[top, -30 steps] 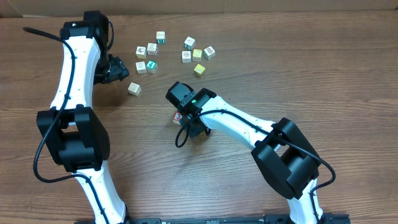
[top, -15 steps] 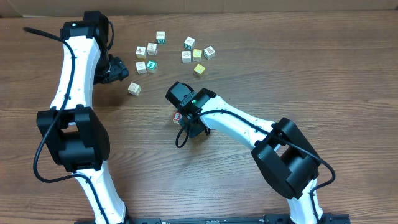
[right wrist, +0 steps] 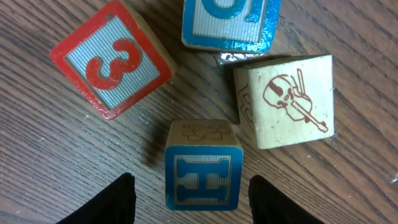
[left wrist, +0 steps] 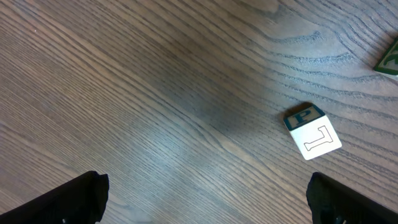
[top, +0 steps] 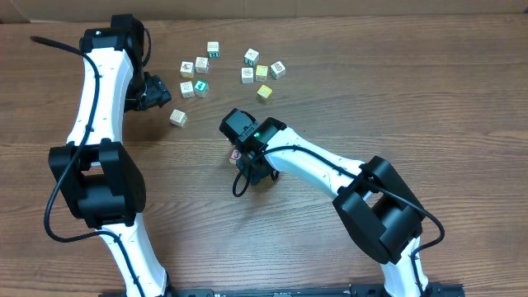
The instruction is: Form a circle
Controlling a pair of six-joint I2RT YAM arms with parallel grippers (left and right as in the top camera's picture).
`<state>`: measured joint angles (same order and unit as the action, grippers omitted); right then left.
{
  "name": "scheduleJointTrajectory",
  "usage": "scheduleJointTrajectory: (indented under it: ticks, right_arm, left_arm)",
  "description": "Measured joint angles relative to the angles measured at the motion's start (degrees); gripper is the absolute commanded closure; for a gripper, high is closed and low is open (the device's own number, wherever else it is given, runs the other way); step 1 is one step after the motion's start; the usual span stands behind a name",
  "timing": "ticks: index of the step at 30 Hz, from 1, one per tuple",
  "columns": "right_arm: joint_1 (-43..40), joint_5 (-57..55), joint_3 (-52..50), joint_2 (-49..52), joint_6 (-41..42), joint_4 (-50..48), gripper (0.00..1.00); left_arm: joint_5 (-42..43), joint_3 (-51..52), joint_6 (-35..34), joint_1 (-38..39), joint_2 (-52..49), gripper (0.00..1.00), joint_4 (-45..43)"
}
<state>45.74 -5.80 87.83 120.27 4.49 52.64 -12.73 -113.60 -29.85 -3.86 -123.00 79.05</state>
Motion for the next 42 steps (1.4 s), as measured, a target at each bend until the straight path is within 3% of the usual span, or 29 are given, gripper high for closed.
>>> scheduleJointTrajectory:
  ticks: [12,18,23,26,31,39,40,41,42]
  right_arm:
    - [-1.03,-1.40,2.78,-2.84,-0.02,2.91,0.44]
    - [-7.41,-1.99,4.90,-10.21,-0.02,2.64,0.44]
    - [-18.71,-2.32,5.88,-12.22,0.39,2.56,0.26]
    - [-25.35,-2.56,5.88,-12.20,0.63,2.32,0.00]
    - [-33.97,-3.10,5.88,-12.20,0.22,2.14,0.00]
    - [-40.44,-3.19,5.88,-12.20,0.24,2.23,0.00]
    - [-40.85,-3.19,5.88,-12.20,0.20,2.19,0.00]
    - [-41.16,-3.19,5.88,-12.20,0.20,2.21,0.00]
    - [-41.31,-3.19,5.88,-12.20,0.22,2.19,0.00]
  left_arm:
    - [0.00,0.00,0.00,0.00,0.00,0.00,0.02]
    - [0.00,0.00,0.00,0.00,0.00,0.01,0.00]
    - [0.00,0.00,0.00,0.00,0.00,0.01,0.02]
    - [0.00,0.00,0.00,0.00,0.00,0.00,0.02]
    - [0.00,0.00,0.00,0.00,0.00,0.00,0.02]
    - [1.90,0.00,-0.02,0.00,0.00,0.00,0.09]
    - [3.48,0.00,-0.02,0.00,0.00,0.16,-0.15]
    - [5.03,0.00,-0.15,0.00,0.00,0.48,-0.76]
    - [7.19,0.00,0.26,0.00,0.00,0.64,-1.33]
